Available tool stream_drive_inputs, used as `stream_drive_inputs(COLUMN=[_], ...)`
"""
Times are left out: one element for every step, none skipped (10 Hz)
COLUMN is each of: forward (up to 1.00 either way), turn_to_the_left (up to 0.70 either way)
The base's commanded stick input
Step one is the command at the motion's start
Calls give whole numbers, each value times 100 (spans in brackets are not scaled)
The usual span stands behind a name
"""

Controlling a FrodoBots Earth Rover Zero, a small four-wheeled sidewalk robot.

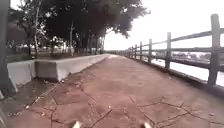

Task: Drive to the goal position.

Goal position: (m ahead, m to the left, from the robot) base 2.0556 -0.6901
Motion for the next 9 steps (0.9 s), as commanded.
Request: stream_drive_inputs(forward=[50,50,50,50,50,50,50,50,50], turn_to_the_left=[0,0,0,0,0,0,0,0,0])
